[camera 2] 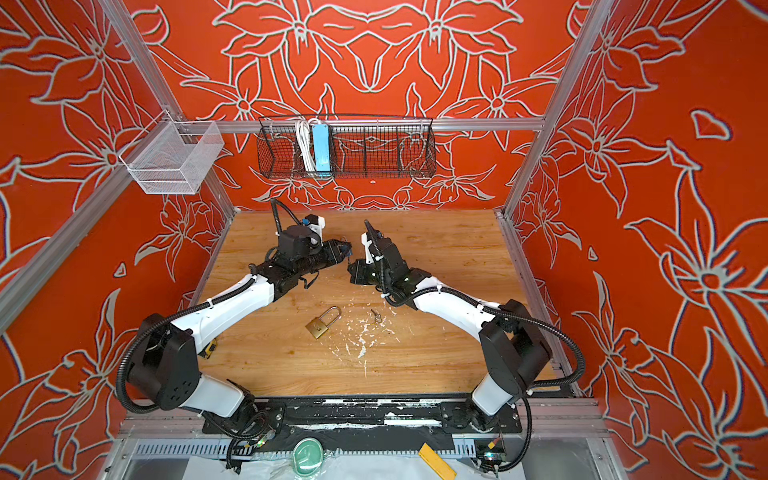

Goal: Unlock with the key

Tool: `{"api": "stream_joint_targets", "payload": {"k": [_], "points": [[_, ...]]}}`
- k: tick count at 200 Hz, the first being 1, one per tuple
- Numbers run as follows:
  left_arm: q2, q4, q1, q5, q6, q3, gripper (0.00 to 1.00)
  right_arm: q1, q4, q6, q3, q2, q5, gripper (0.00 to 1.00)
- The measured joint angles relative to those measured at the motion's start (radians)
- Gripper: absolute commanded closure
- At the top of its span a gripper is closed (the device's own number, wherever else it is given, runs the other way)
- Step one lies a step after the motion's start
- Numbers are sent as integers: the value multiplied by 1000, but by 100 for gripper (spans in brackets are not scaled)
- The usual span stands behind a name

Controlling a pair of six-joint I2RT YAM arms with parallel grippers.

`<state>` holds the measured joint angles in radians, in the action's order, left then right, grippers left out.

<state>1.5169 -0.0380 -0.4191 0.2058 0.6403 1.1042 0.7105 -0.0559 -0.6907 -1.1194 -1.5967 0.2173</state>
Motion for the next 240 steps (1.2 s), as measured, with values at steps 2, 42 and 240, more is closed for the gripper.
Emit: {"api": "stream_joint_targets", "payload": {"k": [2,42,240], "points": [[3,4,0,-1,0,3,100,0,2,3,0,0,-2,100],[28,52,-6,-11,4,21,100,0,41,18,0,0,-12,100],[12,95,-20,-132,221,-49,100,22,86,-18,1,31,-78,100]]}}
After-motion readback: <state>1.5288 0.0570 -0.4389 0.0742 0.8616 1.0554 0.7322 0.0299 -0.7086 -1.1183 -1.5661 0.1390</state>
